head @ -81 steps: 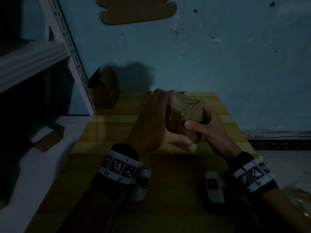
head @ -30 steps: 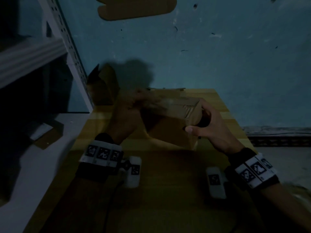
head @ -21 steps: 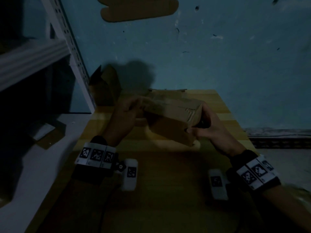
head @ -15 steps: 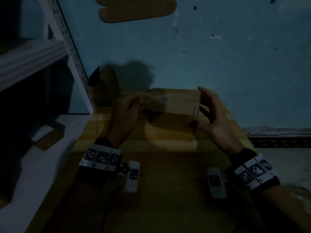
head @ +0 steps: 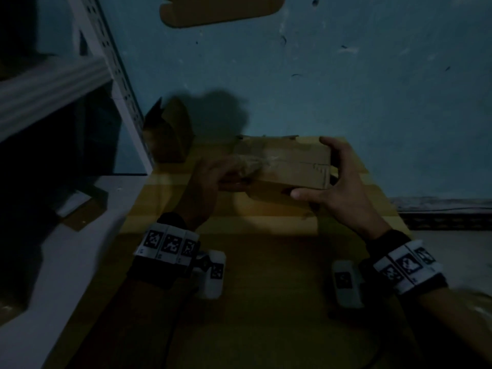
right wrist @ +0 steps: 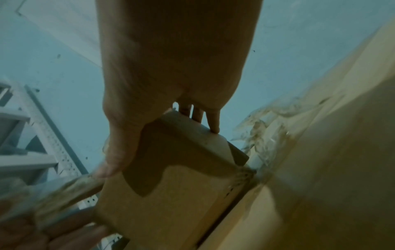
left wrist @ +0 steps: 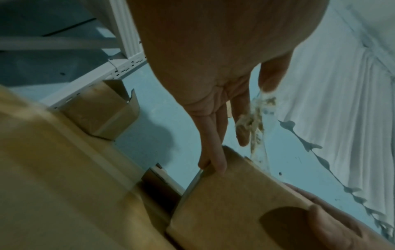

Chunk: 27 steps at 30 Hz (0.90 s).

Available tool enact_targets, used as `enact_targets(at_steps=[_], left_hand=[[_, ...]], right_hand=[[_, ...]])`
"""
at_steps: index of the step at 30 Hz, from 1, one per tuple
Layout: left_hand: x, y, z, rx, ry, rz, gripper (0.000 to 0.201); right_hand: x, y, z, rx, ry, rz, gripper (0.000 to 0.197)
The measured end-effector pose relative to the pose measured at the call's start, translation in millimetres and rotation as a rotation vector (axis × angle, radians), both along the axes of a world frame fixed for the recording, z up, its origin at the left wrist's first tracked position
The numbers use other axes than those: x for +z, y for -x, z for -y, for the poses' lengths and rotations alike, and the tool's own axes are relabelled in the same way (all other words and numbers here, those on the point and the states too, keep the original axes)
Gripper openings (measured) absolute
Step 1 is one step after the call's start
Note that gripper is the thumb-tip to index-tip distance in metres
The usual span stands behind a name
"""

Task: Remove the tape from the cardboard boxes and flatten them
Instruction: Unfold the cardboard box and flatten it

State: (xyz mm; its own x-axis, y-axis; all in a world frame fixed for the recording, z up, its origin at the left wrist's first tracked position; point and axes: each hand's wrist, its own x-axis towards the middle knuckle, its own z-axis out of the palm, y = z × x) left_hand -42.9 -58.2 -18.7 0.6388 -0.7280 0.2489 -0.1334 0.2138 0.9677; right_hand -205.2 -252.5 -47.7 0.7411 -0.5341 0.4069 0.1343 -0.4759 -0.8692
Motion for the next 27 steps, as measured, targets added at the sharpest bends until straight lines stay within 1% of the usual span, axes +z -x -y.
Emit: enact_targets(at_steps=[2,3,5,6,7,8,10,13,14,16,18,21,22,25,26,27], left_hand=[[-2.3,0.3,0.3,0.025,-0.008,-0.009,0.039],[-2.3,0.4,0.1,0.035,-0.006,-0.042,0.047],[-1.4,2.7,0.1,0.017,0.004,-0.163,0.077],[-1.4,3.7,1.2,0.016,0.0,-0.165,0.088],[-0.7,5.8,1.7,0.04,-0.032,-0.099,0.093],[0.6,9.8,2.7,0.085,-0.079,0.007,0.09],[0.4,14.3,6.8,0.226,-0.194,0.204,0.071],[0.1,18.3,14.0,0.446,-0.286,0.319,0.044],[-0.3,18.2,14.8,0.492,-0.29,0.355,0.038],[-2.1,14.1,13.9,0.522,-0.237,0.411,0.03],[-1.6,7.1,11.0,0.523,-0.149,0.391,0.028],[-0.6,-1.5,5.6,0.48,-0.07,0.298,0.025],[-0.4,-3.1,3.8,0.469,-0.045,0.245,0.024],[3.4,-5.3,-1.2,0.382,0.071,-0.042,0.019],[5.3,-5.5,-2.4,0.363,0.093,-0.103,0.021],[6.8,-6.4,-3.3,0.369,0.097,-0.124,0.02]], right_hand=[[-0.7,-1.3,0.2,-0.021,0.024,-0.001,0.105],[-1.2,-1.7,0.4,-0.035,0.037,0.007,0.103],[-1.7,-2.0,0.9,-0.054,0.055,0.017,0.1],[-2.4,-2.5,1.4,-0.057,0.059,0.021,0.099],[-3.4,-3.2,1.8,-0.057,0.062,0.024,0.099],[-4.5,-4.2,1.9,-0.057,0.069,0.027,0.098],[-6.5,-6.5,1.0,-0.055,0.092,0.029,0.099],[-5.8,-8.9,-2.4,-0.048,0.132,0.023,0.099],[-5.1,-9.0,-3.1,-0.043,0.144,0.02,0.099],[-3.7,-7.9,-3.5,-0.029,0.139,0.024,0.097],[-1.6,-5.0,-3.3,-0.015,0.095,0.027,0.095],[2.8,1.3,-1.1,0.002,0.029,0.025,0.095],[4.0,3.4,0.0,0.007,0.01,0.031,0.095],[7.0,7.7,2.1,0.032,-0.044,0.053,0.094],[7.7,8.3,1.5,0.042,-0.047,0.053,0.095],[8.4,8.9,0.6,0.05,-0.046,0.052,0.094]])
